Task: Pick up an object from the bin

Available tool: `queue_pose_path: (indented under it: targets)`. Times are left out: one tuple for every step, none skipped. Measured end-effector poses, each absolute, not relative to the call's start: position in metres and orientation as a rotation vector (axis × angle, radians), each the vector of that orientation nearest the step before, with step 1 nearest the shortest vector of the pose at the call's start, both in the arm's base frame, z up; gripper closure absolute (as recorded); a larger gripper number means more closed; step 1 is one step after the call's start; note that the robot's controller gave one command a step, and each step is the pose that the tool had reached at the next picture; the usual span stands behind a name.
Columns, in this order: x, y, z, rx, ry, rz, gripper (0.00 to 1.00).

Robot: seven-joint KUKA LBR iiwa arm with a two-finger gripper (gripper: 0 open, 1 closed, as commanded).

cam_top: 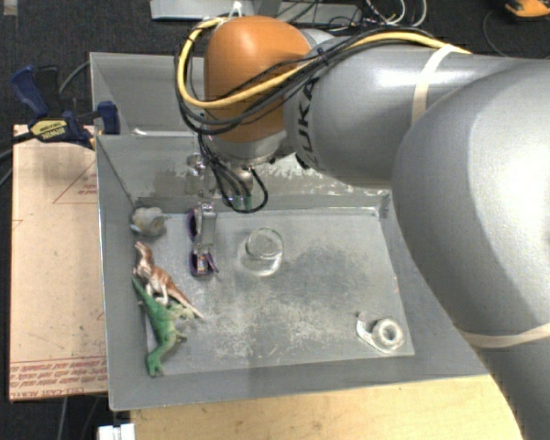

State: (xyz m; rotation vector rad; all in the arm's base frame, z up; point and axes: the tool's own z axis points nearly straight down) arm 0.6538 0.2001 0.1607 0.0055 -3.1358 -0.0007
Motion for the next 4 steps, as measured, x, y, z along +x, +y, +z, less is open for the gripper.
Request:
queue_pose_path:
  targets:
    - [0.656, 0.199, 0.166, 0.0, -3.144, -0.003, 0.0]
    - [0.642, 0.194, 0.107, -0.266, -3.133, -0.005, 0.0]
    - [0.63, 0.186, 0.071, -0.4, -3.122, -0.008, 0.0]
    - [0.587, 0.191, 0.072, 0.069, -3.15, -0.008, 0.0]
